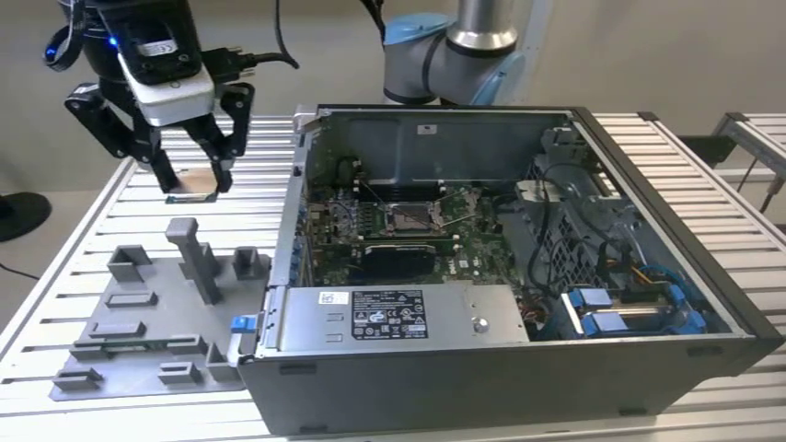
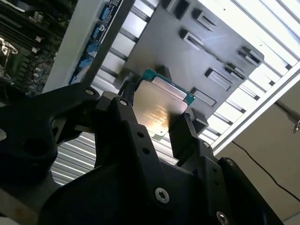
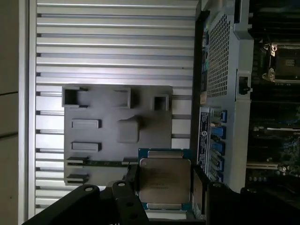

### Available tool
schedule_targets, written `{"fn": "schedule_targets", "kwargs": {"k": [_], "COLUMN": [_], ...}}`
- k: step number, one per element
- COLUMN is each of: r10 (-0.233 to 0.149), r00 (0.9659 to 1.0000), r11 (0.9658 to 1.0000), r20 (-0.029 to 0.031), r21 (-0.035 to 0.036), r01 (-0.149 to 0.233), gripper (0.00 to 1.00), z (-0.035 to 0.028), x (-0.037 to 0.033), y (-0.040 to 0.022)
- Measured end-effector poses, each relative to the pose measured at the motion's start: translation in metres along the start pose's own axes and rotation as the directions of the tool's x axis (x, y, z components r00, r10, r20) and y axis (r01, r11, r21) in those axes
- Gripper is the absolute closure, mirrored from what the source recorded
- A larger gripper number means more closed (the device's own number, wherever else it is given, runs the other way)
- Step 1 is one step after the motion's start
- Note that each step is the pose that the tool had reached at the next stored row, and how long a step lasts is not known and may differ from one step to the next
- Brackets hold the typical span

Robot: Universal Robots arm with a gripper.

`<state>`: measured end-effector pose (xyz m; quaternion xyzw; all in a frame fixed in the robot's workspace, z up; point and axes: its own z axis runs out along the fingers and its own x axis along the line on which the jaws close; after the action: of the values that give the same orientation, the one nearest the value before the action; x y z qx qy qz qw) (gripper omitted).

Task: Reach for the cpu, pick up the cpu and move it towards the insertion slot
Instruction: 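Pick up the cpu and move it towards the insertion slot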

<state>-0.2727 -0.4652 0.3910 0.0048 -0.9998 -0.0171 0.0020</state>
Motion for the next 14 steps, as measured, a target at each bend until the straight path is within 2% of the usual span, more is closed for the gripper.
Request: {"fn": "schedule_targets", "kwargs": {"k": [10, 14], "r10": [0.0, 0.0], "r00": [1.0, 1.0], "r11": [1.0, 1.0], "r20": [-0.0001, -0.0002], "r21": [0.0, 0.0001], "r01": [0.0, 0.0], "gripper": [1.0, 1.0], "z": [-0.0002, -0.0003], "x": [-0.0455, -0.06], "y": [-0.0004, -0.0004]}}
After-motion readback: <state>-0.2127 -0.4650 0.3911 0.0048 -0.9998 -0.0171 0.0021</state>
